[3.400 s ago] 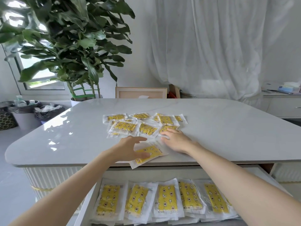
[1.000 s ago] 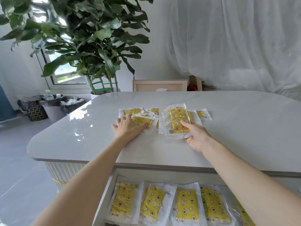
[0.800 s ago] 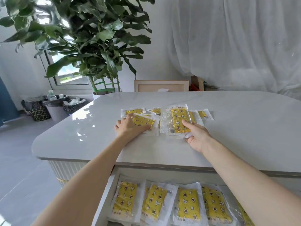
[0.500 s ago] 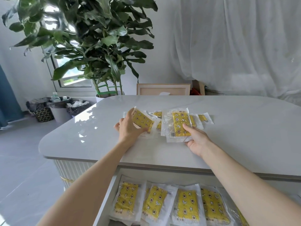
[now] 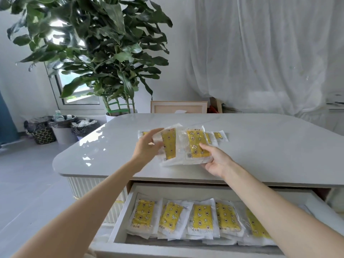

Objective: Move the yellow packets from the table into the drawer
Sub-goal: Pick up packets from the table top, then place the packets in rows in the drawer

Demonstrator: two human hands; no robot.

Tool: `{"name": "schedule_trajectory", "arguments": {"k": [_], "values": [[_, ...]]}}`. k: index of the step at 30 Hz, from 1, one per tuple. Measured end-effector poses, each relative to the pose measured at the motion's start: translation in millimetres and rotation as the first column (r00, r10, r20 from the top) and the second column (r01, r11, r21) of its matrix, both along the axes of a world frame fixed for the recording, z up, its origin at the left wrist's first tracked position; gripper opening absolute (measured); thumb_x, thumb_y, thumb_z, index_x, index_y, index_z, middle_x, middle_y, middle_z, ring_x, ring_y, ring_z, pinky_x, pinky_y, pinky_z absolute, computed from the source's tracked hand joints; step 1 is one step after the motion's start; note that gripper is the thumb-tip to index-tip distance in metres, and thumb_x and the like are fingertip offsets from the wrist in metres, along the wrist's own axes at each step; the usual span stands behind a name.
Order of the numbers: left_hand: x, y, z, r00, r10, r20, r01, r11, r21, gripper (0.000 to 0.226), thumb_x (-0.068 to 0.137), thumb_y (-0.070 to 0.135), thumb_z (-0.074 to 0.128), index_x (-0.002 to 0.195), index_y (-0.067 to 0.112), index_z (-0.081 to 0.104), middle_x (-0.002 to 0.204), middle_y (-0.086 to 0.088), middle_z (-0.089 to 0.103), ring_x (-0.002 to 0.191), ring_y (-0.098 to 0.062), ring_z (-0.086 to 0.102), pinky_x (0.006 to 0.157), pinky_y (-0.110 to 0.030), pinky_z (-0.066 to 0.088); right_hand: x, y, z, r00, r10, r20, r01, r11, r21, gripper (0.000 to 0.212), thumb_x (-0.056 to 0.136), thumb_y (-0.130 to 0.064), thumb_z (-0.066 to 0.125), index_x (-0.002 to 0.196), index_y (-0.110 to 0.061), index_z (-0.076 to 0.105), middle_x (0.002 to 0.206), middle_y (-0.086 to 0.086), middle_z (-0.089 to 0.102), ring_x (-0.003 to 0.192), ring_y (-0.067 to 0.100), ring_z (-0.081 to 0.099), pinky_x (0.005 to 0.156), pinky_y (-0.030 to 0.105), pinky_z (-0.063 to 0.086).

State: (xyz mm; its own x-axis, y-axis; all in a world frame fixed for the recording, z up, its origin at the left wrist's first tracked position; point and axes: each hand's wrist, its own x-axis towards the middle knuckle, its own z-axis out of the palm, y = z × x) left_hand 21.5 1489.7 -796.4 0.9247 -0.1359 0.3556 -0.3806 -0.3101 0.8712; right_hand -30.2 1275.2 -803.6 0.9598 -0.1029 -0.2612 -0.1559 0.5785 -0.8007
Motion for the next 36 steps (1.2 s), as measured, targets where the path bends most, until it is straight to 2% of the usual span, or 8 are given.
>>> {"name": "schedule_trajectory", "arguments": {"k": [4,9,16,21,25,29,34,36], "values": [[-36,-2,6,0.979,-0.16,-0.124,0.155,0.987,-0.049,0.045,0.091,0.003,0.058,0.129,0.027,0.053,0.089,-0.007,0.061,0.087,-0.021,0.064,0.07,-0.028,0.058,-29,-11,8,0.999,0.053,0.012,-0.052,0.997,-0.059,0.036,0.084,-0.009,0.066,0.119,-0.013,0.061,0.119,0.005,0.066,0.105,0.023,0.065,0.102,0.037,0.046],[-63,-4,-6,0.89,-0.306,-0.339,0.347,0.935,0.067,0.045,0.09,0.013,0.063,0.129,0.032,0.052,0.081,-0.011,0.054,0.079,-0.019,0.062,0.077,-0.03,0.059,-68,-37,20,0.984,0.176,-0.023,-0.175,0.943,-0.282,0.012,0.089,-0.016,0.055,0.099,-0.017,0.061,0.09,0.003,0.068,0.074,0.016,0.066,0.06,0.024,0.054],[-83,-27,-35,0.734,-0.417,-0.536,0.562,0.816,0.135,0.038,0.089,0.012,0.063,0.116,0.037,0.054,0.068,-0.001,0.043,0.076,-0.02,0.05,0.09,-0.035,0.051,-112,-77,10,0.924,0.255,-0.285,-0.373,0.766,-0.524,0.004,0.085,-0.015,0.055,0.085,-0.015,0.06,0.075,0.003,0.065,0.066,0.02,0.061,0.062,0.027,0.051],[-87,-34,-54,0.708,-0.296,-0.641,0.571,0.774,0.274,0.047,0.092,0.004,0.056,0.134,0.024,0.049,0.049,0.006,0.034,0.039,-0.005,0.038,0.046,-0.014,0.041,-123,-96,-12,0.857,0.212,-0.47,-0.465,0.712,-0.526,0.005,0.081,-0.012,0.056,0.077,-0.014,0.058,0.069,0.004,0.064,0.059,0.02,0.061,0.06,0.025,0.053],[-83,-29,-70,0.709,-0.162,-0.687,0.52,0.778,0.354,0.049,0.093,-0.002,0.049,0.135,0.022,0.048,0.056,0.002,0.03,0.036,-0.007,0.033,0.04,-0.012,0.036,-120,-105,-37,0.808,0.196,-0.555,-0.521,0.676,-0.521,0.007,0.071,-0.011,0.062,0.076,-0.012,0.057,0.072,0.008,0.066,0.066,0.022,0.061,0.07,0.03,0.051],[-74,-22,-82,0.722,-0.048,-0.69,0.38,0.86,0.339,0.049,0.094,-0.006,0.045,0.133,0.024,0.047,0.073,-0.004,0.048,0.028,-0.002,0.042,0.038,-0.013,0.036,-110,-106,-58,0.794,0.159,-0.587,-0.509,0.703,-0.497,0.004,0.08,-0.01,0.057,0.084,-0.009,0.056,0.073,0.009,0.065,0.063,0.024,0.063,0.062,0.03,0.055],[-51,-22,-103,0.803,0.083,-0.59,0.257,0.845,0.469,0.058,0.089,-0.007,0.035,0.134,0.026,0.047,0.099,-0.006,0.05,0.067,-0.015,0.046,0.047,-0.021,0.033,-101,-107,-73,0.814,0.114,-0.569,-0.433,0.772,-0.465,0.006,0.084,-0.008,0.057,0.088,-0.006,0.054,0.073,0.012,0.064,0.065,0.025,0.063,0.054,0.028,0.054],[-47,-27,-108,0.899,0.098,-0.427,0.25,0.686,0.684,0.047,0.091,0.01,0.045,0.134,0.028,0.047,0.121,-0.005,0.051,0.097,-0.023,0.056,0.07,-0.027,0.047,-99,-108,-77,0.824,0.089,-0.559,-0.398,0.793,-0.461,0.007,0.084,-0.007,0.057,0.089,-0.006,0.052,0.072,0.012,0.062,0.064,0.025,0.062,0.052,0.028,0.054]]}}
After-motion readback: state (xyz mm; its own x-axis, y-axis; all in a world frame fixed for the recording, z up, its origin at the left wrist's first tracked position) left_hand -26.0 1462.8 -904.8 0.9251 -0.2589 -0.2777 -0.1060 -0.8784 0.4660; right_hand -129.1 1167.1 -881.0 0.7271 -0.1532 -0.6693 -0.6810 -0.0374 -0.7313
